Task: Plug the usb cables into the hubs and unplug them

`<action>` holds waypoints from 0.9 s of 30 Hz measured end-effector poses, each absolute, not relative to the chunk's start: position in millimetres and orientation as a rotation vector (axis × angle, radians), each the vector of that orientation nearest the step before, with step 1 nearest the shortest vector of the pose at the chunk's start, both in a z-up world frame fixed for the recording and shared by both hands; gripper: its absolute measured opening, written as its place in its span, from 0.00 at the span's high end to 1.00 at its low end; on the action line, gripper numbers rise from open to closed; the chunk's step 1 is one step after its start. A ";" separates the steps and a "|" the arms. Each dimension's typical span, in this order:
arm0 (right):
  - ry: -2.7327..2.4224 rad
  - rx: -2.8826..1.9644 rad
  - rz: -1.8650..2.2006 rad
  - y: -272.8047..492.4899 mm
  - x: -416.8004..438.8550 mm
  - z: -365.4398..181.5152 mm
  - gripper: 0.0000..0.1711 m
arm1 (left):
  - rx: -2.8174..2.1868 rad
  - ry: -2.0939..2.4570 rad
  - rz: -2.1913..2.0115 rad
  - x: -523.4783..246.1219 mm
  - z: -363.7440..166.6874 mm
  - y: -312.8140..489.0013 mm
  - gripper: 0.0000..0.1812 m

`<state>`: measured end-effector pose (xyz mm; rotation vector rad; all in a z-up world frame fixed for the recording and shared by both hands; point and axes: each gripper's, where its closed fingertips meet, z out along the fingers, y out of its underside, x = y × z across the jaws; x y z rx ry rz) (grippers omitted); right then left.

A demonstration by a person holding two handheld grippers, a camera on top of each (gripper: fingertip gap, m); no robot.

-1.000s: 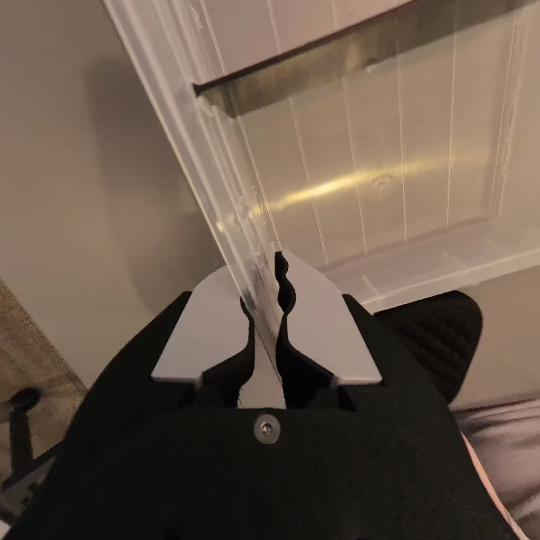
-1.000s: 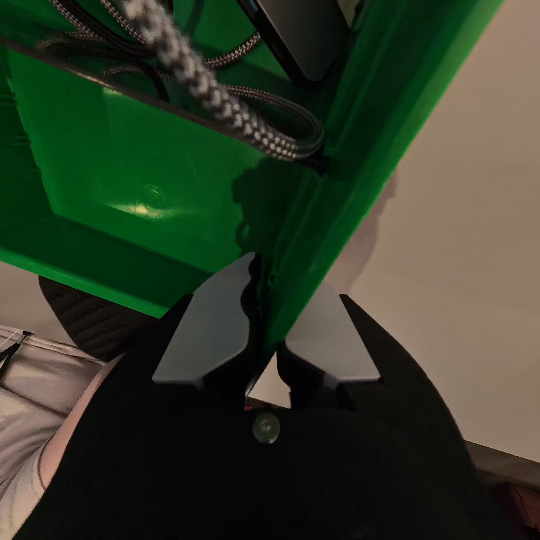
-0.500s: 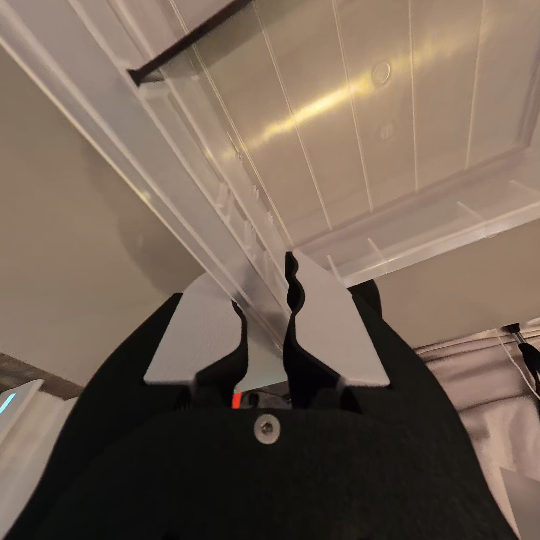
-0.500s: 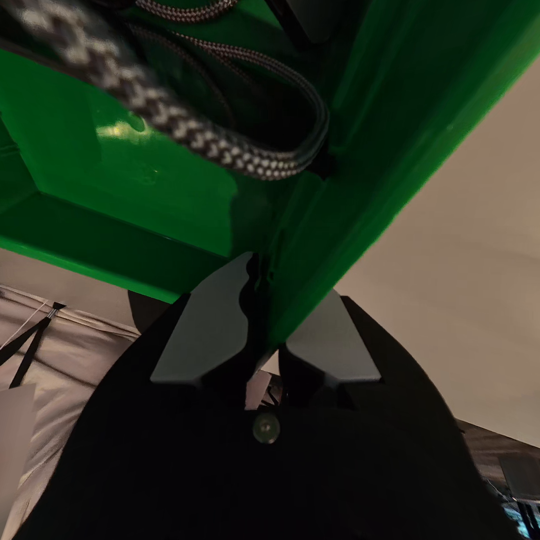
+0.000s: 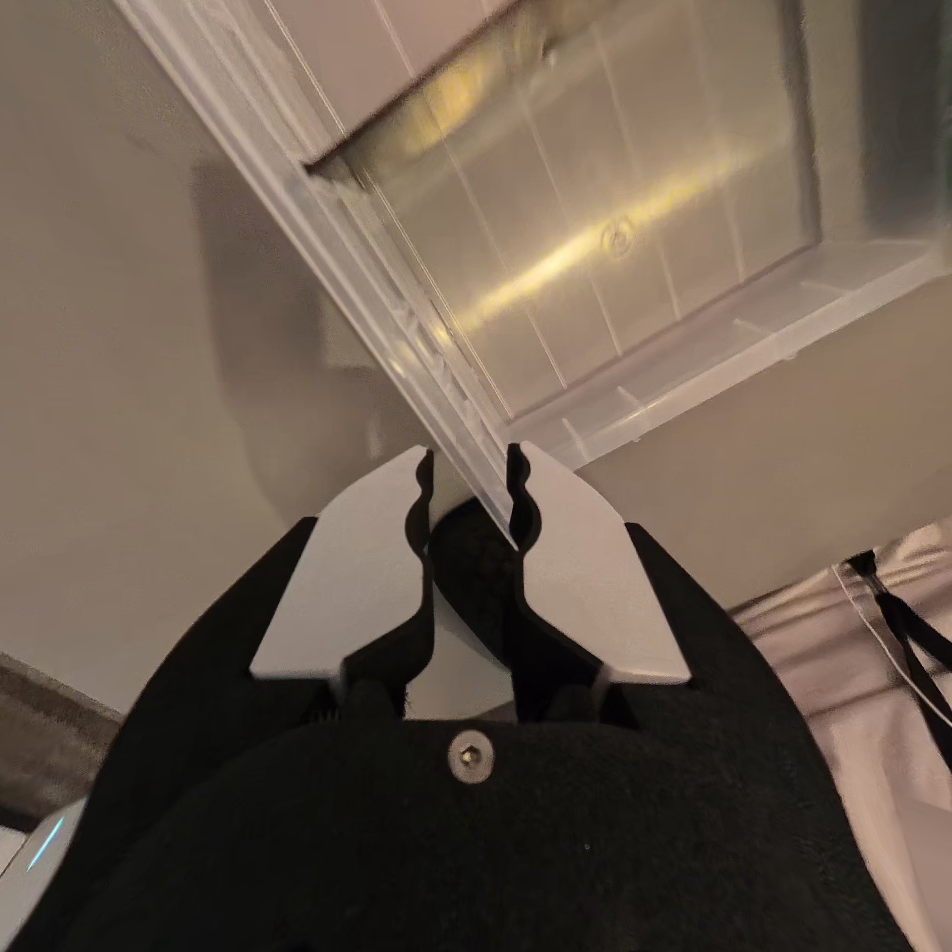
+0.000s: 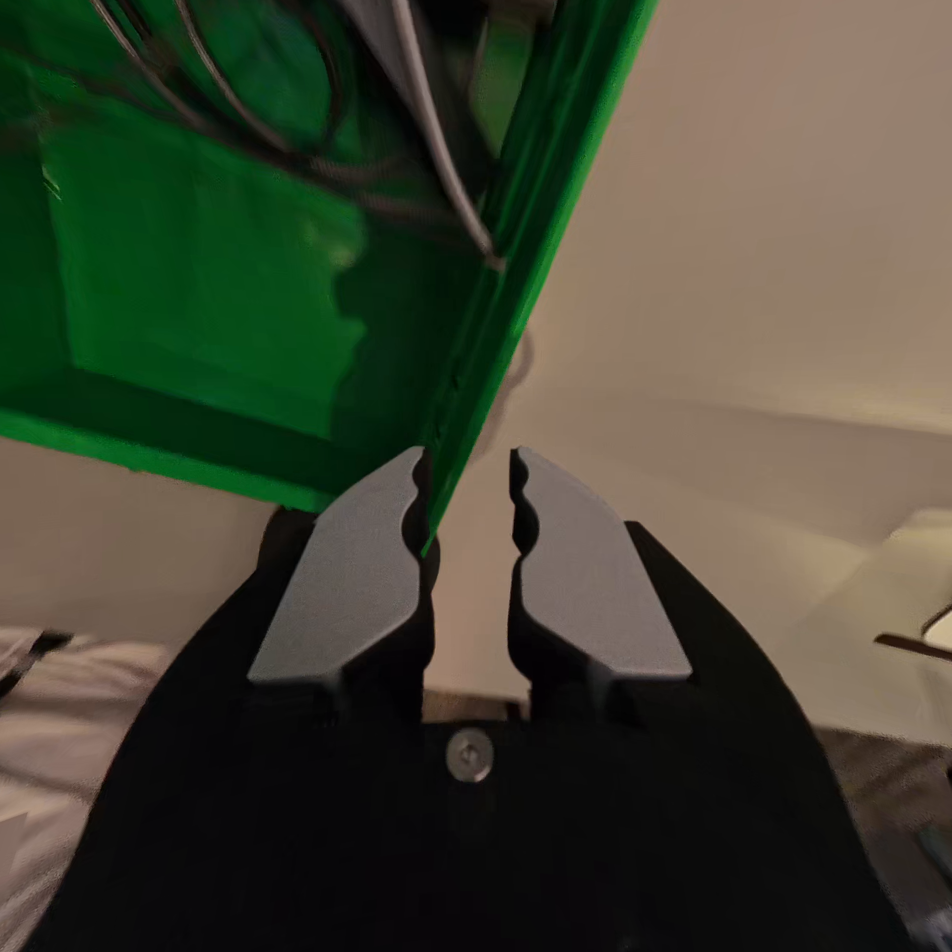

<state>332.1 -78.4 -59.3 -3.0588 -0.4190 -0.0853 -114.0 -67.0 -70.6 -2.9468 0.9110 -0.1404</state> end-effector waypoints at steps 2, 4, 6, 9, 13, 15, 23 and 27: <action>-0.460 -2.803 -0.049 -55.2 306.1 -22.5 0.83 | -2.827 0.876 -0.127 -111.4 -49.9 -59.4 0.85; -0.555 -2.479 0.085 -29.2 254.5 22.5 0.79 | -2.694 0.869 -0.095 -106.9 -27.9 -50.3 0.85; -0.668 -2.157 0.340 -18.3 181.0 63.7 0.71 | -2.540 0.834 -0.038 -101.5 -4.0 -37.4 0.85; -0.860 -2.034 0.554 -15.7 94.0 64.5 0.76 | -2.347 0.793 -0.044 -83.7 27.4 -24.9 0.82; -0.816 -2.447 0.491 21.9 70.7 0.1 0.83 | -2.155 0.773 -0.032 -57.5 55.3 -16.2 0.76; -0.756 -2.606 0.395 35.3 78.9 -25.3 0.83 | -2.086 0.786 -0.024 -44.7 63.8 -15.3 0.75; -0.584 -2.858 0.256 52.2 93.7 -70.0 0.85 | -1.942 0.852 -0.007 -12.7 75.7 -18.3 0.76; -0.478 -2.883 0.344 61.6 82.2 -81.4 0.84 | -1.885 0.812 -0.035 -8.9 85.4 -13.7 0.75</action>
